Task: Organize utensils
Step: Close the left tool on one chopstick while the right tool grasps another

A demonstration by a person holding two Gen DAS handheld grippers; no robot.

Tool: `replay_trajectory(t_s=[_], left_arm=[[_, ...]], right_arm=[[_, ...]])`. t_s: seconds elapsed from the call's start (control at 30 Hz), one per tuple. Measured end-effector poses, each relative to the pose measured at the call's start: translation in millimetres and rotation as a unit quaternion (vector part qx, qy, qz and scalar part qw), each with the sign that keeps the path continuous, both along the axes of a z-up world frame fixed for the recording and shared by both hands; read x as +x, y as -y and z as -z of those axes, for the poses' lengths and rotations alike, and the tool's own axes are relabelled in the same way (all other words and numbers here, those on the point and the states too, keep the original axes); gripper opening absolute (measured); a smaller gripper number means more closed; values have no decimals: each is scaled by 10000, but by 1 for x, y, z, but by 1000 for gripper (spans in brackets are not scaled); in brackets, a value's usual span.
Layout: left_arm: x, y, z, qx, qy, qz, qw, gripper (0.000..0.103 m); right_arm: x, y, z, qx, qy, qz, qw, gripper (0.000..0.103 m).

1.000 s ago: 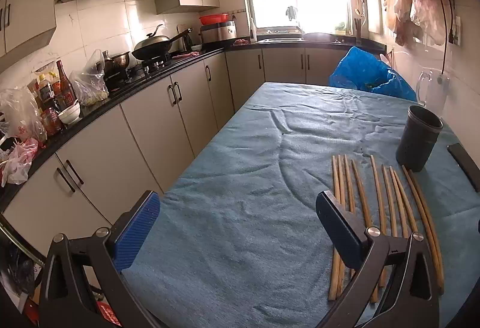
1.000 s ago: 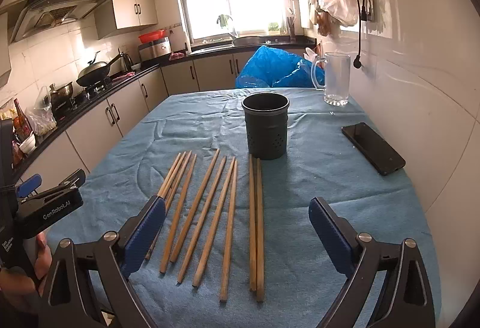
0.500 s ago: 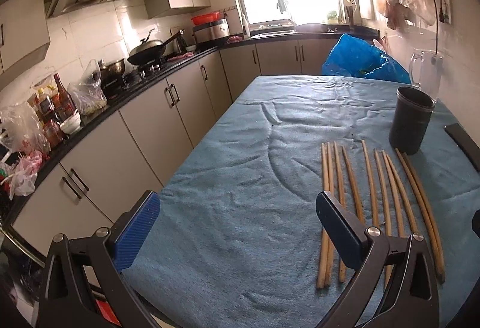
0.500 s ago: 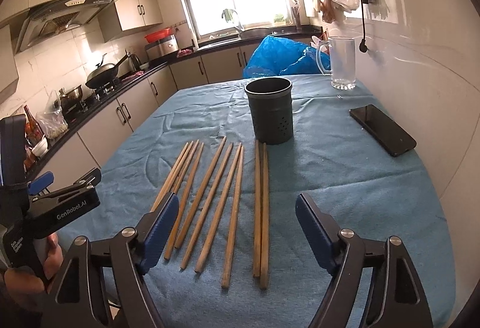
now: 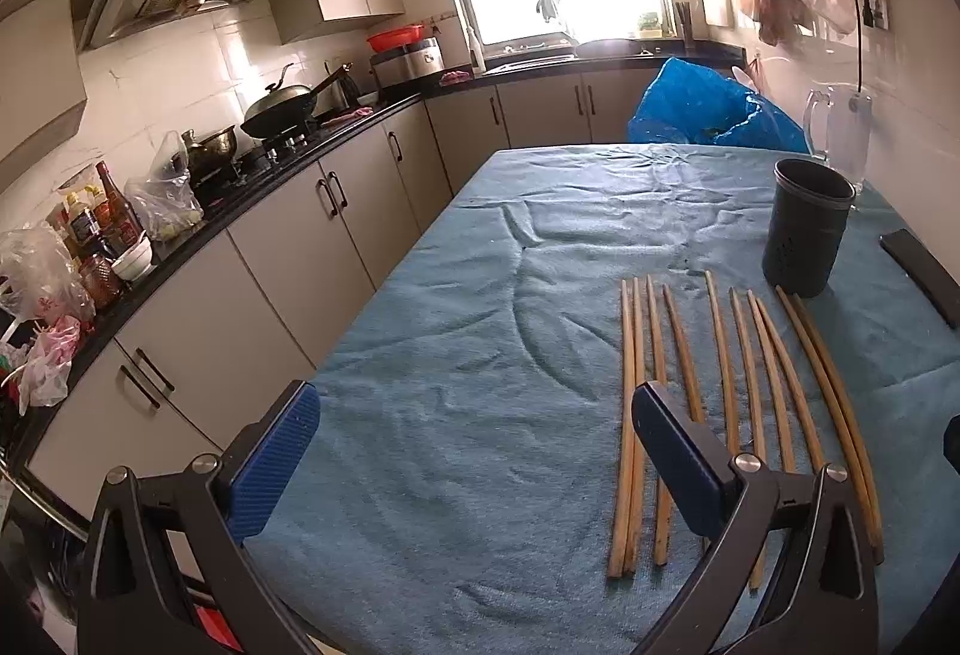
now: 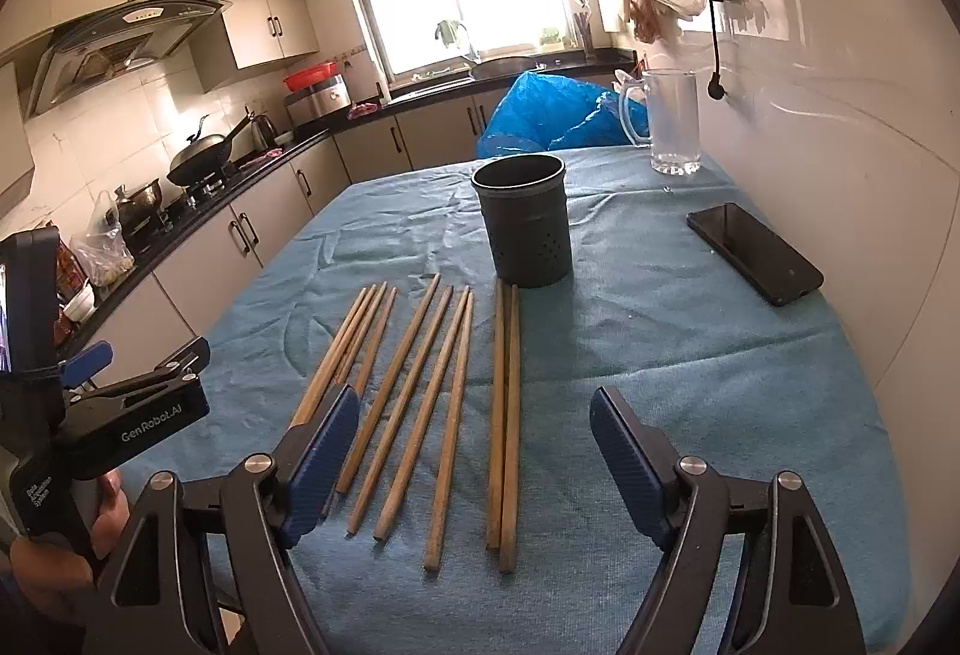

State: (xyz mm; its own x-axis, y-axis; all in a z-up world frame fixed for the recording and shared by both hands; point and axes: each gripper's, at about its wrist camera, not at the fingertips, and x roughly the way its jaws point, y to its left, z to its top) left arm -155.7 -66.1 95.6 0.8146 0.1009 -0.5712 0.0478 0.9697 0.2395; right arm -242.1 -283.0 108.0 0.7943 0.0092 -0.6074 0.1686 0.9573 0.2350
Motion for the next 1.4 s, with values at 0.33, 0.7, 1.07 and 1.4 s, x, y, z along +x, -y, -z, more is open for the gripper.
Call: replay_trajectory(t_s=[0.33, 0.7, 1.07, 1.4], left_arm=[[16, 5, 18, 83, -237, -9, 9997, 103], [29, 7, 36, 59, -510, 103, 9986, 103], [88, -16, 33, -1052, -1863, 767, 9738, 73], [161, 12, 50, -1676, -2995, 1297, 9303, 41]], right_arm=[[17, 4, 18, 114, -313, -87, 9994, 78], [29, 10, 34, 199, -555, -38, 9983, 76], [63, 27, 18, 657, -738, -535, 9937, 36], [86, 28, 5, 853, -811, -469, 9919, 31]])
